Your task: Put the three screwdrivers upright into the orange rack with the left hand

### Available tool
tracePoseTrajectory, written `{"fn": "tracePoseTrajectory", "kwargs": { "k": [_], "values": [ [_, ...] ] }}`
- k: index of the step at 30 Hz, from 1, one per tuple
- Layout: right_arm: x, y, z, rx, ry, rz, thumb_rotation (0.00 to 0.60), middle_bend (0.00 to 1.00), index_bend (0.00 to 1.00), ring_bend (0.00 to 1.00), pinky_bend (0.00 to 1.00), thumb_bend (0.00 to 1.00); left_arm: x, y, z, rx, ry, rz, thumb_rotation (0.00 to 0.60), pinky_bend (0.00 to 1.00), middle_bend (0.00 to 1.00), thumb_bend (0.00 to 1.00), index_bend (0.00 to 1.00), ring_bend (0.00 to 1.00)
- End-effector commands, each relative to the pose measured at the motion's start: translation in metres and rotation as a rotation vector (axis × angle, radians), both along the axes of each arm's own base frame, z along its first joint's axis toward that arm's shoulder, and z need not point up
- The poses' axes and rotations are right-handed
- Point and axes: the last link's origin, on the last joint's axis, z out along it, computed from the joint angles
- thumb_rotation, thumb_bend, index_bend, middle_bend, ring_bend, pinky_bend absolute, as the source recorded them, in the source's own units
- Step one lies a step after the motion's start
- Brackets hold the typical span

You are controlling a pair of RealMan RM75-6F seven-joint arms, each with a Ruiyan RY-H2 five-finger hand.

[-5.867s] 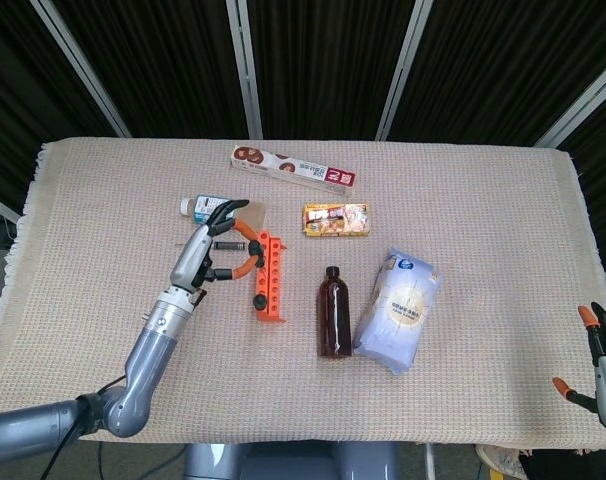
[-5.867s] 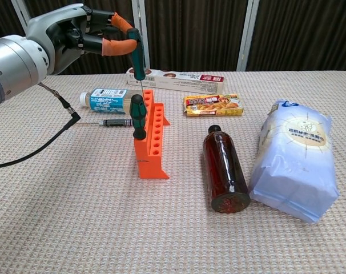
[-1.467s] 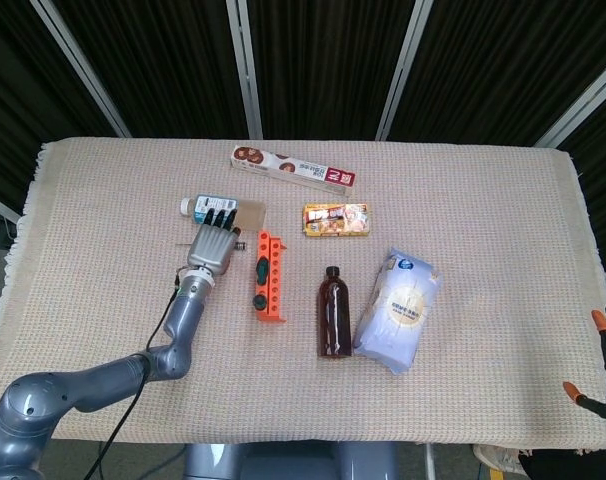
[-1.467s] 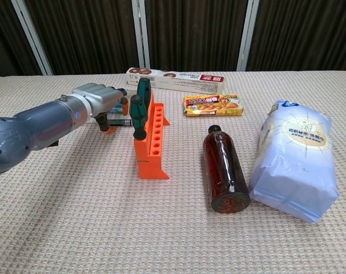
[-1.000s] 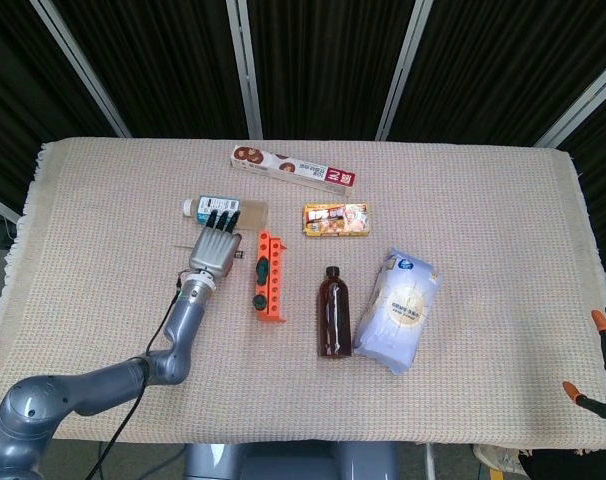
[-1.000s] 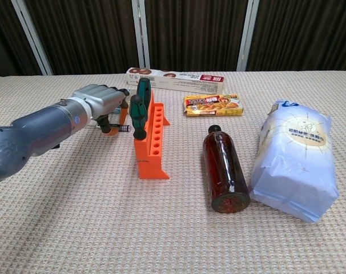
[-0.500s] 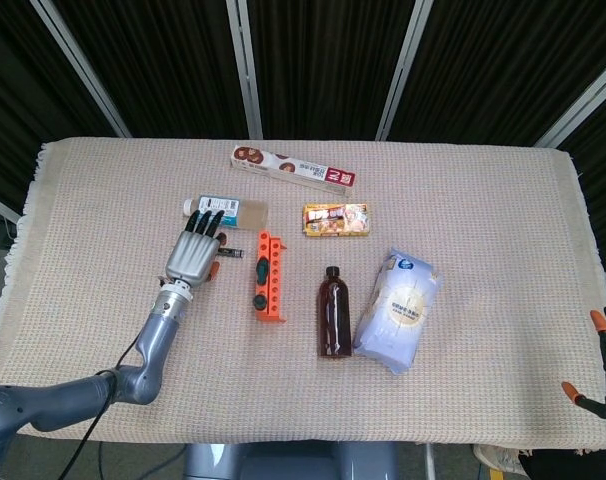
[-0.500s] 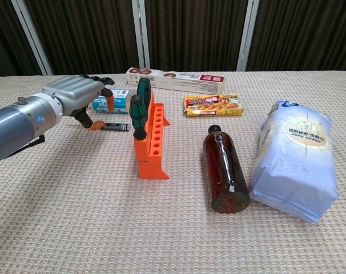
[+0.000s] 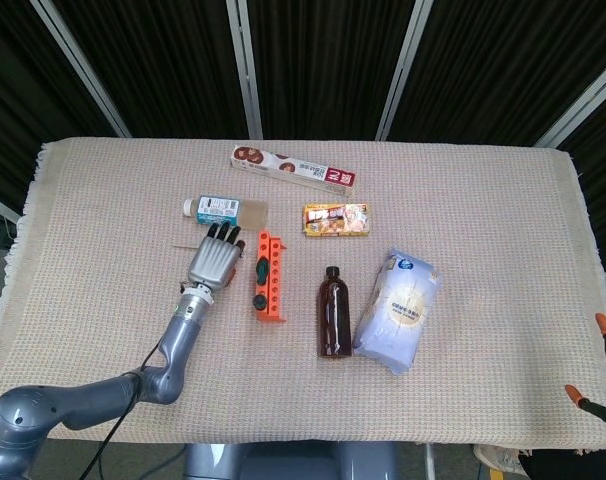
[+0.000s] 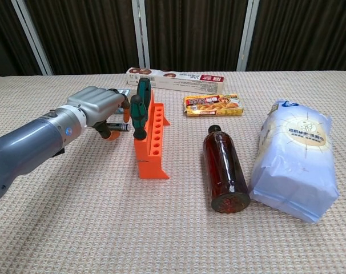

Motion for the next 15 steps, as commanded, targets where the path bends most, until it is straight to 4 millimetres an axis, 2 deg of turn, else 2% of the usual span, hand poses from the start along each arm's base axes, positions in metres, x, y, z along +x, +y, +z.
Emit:
{"fn": "tracePoseTrajectory", "kwargs": {
  "k": [1,15],
  "values": [
    [-0.0006,0.0004,0.0005,-0.002,0.001,-0.003,0.600,0.00,0.00,0.00,0.00,0.00,0.0026,0.0021,-0.0022,0.005,0.002,0.002,0.600,0.15,0.15,0.37,0.36,0.06],
    [-0.0048,0.0051,-0.0005,-0.002,-0.003,-0.028,0.600,0.00,0.00,0.00,0.00,0.00,-0.0007,0.0071,-0.0106,0.023,0.017,0.028,0.600,0.14,0.13,0.37,0.35,0.05]
  ]
}}
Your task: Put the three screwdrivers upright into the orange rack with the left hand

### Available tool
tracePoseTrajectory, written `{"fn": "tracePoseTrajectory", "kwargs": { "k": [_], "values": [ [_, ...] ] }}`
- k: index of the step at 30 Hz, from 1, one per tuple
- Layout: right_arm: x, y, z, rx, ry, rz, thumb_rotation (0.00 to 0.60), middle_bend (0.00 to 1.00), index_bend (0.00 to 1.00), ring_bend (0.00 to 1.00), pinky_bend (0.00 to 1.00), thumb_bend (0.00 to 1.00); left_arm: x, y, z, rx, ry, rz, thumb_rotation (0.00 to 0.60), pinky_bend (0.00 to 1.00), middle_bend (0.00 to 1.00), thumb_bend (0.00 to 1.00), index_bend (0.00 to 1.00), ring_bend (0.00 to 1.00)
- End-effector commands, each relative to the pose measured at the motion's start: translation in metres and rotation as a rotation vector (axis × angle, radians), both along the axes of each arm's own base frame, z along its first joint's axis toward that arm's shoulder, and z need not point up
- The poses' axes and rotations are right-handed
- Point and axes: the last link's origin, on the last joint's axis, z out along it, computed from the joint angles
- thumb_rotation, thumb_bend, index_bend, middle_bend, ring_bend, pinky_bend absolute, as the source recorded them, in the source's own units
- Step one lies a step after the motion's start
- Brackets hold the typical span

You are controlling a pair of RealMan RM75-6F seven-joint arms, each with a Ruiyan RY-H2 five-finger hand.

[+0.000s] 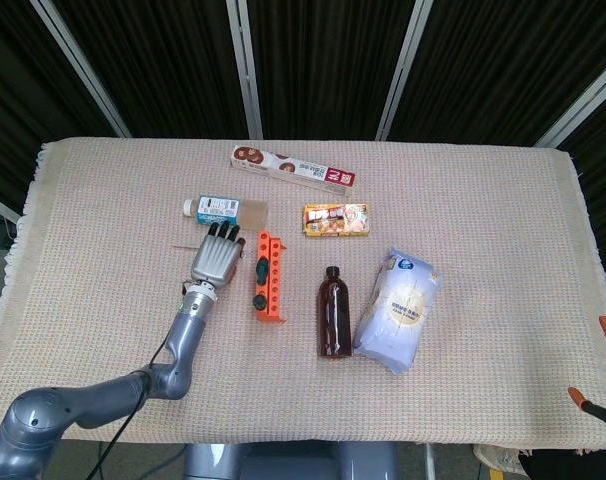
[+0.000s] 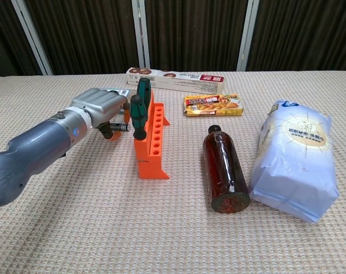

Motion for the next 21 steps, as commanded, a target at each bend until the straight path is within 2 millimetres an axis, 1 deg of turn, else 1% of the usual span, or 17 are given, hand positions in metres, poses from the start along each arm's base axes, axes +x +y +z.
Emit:
{"fn": "tracePoseTrajectory", "kwargs": {
  "k": [1,11,14,18,21],
  "values": [
    [-0.0007,0.0014,0.0004,-0.002,0.000,-0.005,0.600,0.00,0.00,0.00,0.00,0.00,-0.0004,0.0004,-0.0019,0.006,0.007,0.001,0.600,0.14,0.13,0.37,0.35,0.05],
    [0.0009,0.0015,0.0001,-0.001,0.004,-0.004,0.600,0.00,0.00,0.00,0.00,0.00,-0.0050,0.0030,-0.0019,0.026,0.014,0.012,0.600,0.13,0.09,0.37,0.31,0.03],
    [0.0008,0.0018,0.0002,-0.002,0.004,-0.006,0.600,0.00,0.00,0.00,0.00,0.00,-0.0066,0.0023,-0.0038,0.017,0.034,0.013,0.600,0.13,0.09,0.37,0.34,0.02],
    [0.0005,0.0021,0.0003,-0.003,0.004,-0.009,0.600,0.00,0.00,0.00,0.00,0.00,-0.0073,-0.0016,-0.0063,0.001,0.041,0.015,0.600,0.13,0.09,0.37,0.41,0.02],
    [0.0006,0.0017,0.0003,-0.003,0.004,-0.007,0.600,0.00,0.00,0.00,0.00,0.00,-0.0069,-0.0062,-0.0065,-0.019,0.001,0.035,0.600,0.12,0.09,0.37,0.44,0.02]
  ]
}}
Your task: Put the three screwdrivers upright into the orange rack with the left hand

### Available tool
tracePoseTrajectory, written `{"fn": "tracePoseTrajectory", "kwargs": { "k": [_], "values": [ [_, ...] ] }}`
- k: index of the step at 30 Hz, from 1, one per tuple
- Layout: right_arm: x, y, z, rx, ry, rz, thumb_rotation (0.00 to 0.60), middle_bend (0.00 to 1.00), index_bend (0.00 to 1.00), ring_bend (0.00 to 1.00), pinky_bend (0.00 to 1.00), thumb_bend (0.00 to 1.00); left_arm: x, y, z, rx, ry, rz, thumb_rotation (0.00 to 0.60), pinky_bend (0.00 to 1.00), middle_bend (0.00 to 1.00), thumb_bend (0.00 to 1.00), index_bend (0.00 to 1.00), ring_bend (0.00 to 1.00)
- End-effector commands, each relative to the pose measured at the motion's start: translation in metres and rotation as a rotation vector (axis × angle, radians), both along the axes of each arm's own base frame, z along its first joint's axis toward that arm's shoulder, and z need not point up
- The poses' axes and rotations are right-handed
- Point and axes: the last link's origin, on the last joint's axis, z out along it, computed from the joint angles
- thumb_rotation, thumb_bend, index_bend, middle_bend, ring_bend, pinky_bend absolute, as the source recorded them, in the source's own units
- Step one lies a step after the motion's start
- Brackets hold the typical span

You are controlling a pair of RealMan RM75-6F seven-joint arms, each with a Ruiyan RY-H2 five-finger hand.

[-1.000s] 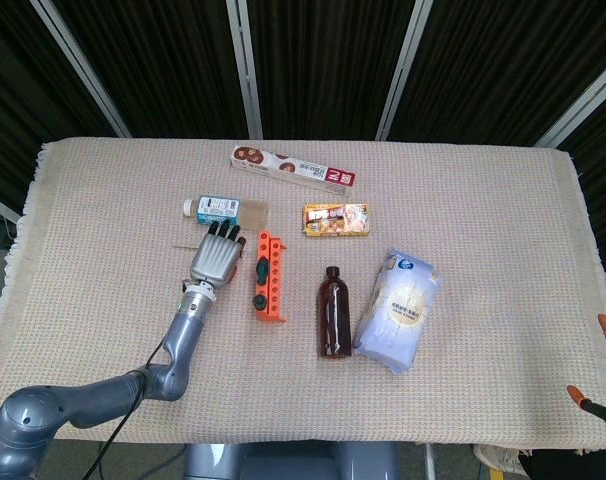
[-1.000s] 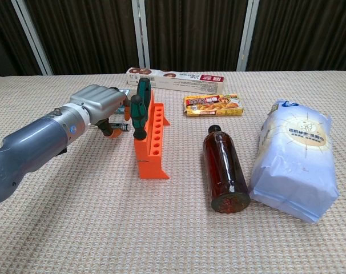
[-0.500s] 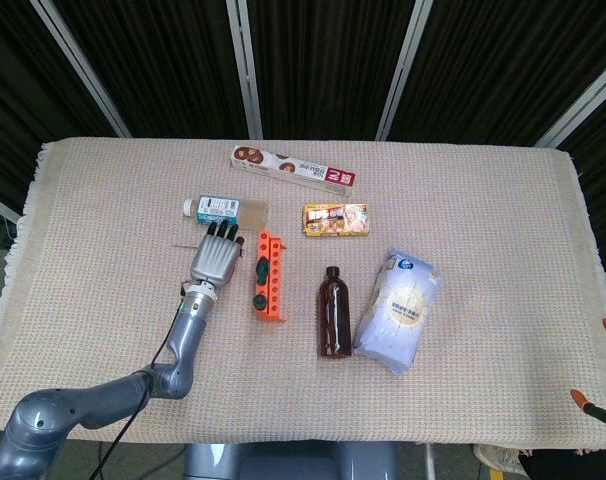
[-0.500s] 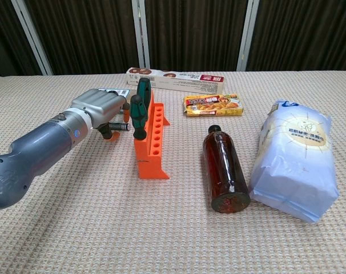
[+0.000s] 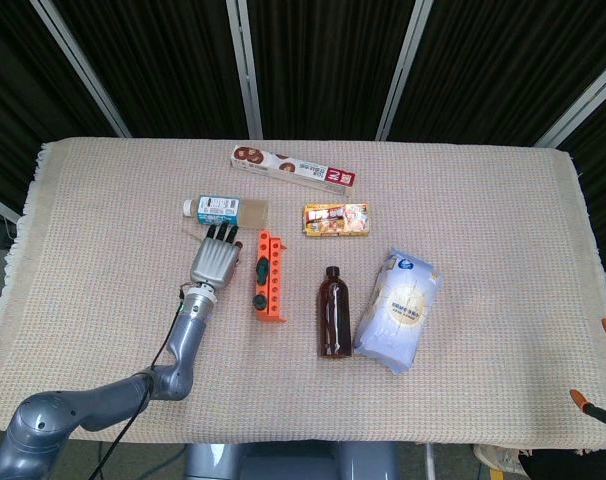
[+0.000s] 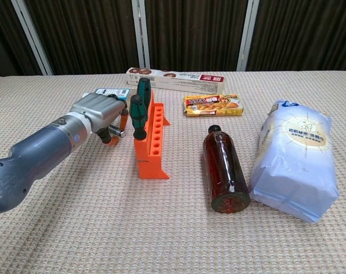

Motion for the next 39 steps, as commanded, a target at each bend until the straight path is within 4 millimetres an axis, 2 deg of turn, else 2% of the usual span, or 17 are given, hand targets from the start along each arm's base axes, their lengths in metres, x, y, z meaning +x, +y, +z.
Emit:
{"fn": "tracePoseTrajectory", "kwargs": {
  "k": [1,8,13,19,27,39],
  "values": [
    [0.000,0.000,0.000,0.001,-0.001,0.002,0.600,0.00,0.00,0.00,0.00,0.00,0.000,-0.005,0.002,-0.013,-0.035,0.015,0.600,0.12,0.09,0.37,0.44,0.02],
    [0.001,-0.002,-0.001,0.004,-0.003,0.006,0.600,0.00,0.00,0.00,0.00,0.00,-0.002,-0.010,0.010,-0.022,-0.026,-0.006,0.600,0.12,0.09,0.37,0.43,0.02],
    [0.000,-0.001,-0.001,-0.001,-0.002,0.004,0.600,0.00,0.00,0.00,0.00,0.00,-0.003,-0.009,0.012,-0.024,0.015,-0.018,0.600,0.08,0.08,0.37,0.36,0.00],
    [0.000,0.000,0.000,-0.002,-0.002,0.000,0.600,0.00,0.00,0.00,0.00,0.00,-0.005,-0.006,0.013,-0.014,0.049,-0.017,0.600,0.06,0.04,0.37,0.32,0.00],
    [-0.001,0.001,0.000,-0.006,-0.002,-0.007,0.600,0.00,0.00,0.00,0.00,0.00,-0.005,-0.002,0.006,-0.006,0.064,-0.015,0.600,0.06,0.04,0.37,0.43,0.00],
    [-0.002,0.001,0.000,-0.002,-0.005,-0.007,0.600,0.00,0.00,0.00,0.00,0.00,-0.005,-0.004,0.007,-0.001,0.046,-0.019,0.600,0.06,0.05,0.37,0.51,0.00]
  ]
}}
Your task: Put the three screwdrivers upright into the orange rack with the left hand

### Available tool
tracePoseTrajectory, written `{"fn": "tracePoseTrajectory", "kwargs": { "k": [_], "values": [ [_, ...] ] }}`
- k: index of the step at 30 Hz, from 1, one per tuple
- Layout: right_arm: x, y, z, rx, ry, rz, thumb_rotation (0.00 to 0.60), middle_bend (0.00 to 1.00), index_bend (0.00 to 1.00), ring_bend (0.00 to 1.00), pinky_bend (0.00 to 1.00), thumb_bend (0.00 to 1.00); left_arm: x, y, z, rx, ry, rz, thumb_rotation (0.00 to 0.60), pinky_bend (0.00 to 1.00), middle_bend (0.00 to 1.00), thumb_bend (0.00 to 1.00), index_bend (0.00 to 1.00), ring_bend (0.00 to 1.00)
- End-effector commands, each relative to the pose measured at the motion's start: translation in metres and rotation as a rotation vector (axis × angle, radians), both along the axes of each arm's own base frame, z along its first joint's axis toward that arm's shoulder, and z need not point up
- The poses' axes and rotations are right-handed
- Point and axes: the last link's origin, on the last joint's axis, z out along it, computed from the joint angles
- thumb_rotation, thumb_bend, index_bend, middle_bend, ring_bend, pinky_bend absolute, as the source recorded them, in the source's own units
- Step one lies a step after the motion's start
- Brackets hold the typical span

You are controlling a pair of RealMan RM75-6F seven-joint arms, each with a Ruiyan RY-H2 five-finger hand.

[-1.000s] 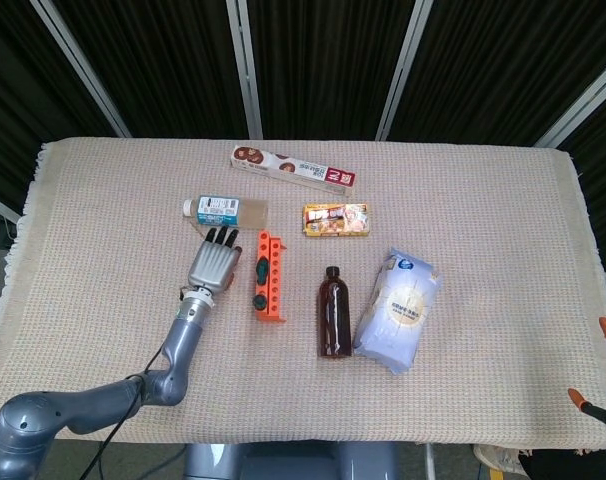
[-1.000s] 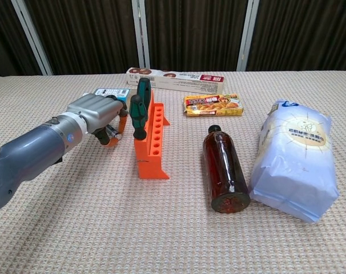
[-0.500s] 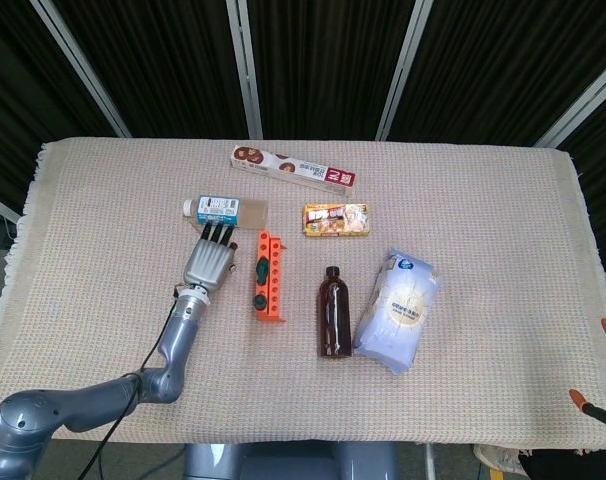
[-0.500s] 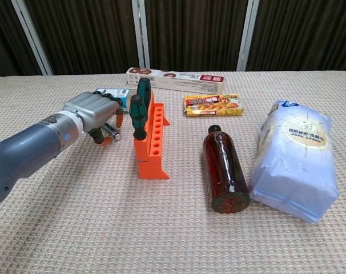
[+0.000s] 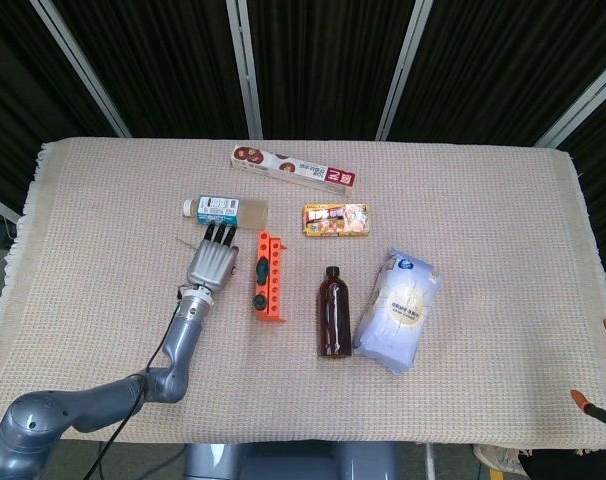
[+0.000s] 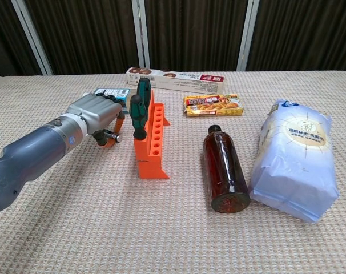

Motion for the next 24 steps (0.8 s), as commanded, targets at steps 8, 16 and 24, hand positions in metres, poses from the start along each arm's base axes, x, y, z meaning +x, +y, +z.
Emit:
{"fn": "tracePoseTrajectory", "kwargs": {
  "k": [8,16,24],
  "values": [
    [0.000,-0.001,-0.001,0.003,-0.003,0.004,0.600,0.00,0.00,0.00,0.00,0.00,-0.002,-0.008,0.006,-0.021,-0.007,-0.021,0.600,0.06,0.07,0.37,0.58,0.00],
    [-0.001,-0.001,-0.001,0.004,-0.004,0.000,0.600,0.00,0.00,0.00,0.00,0.00,-0.001,-0.016,0.011,-0.099,-0.025,0.046,0.600,0.03,0.06,0.37,0.55,0.00],
    [-0.001,-0.001,-0.001,0.003,-0.003,-0.002,0.600,0.00,0.00,0.00,0.00,0.00,0.006,-0.013,0.013,-0.068,-0.021,0.030,0.600,0.02,0.01,0.37,0.36,0.00]
  ]
}}
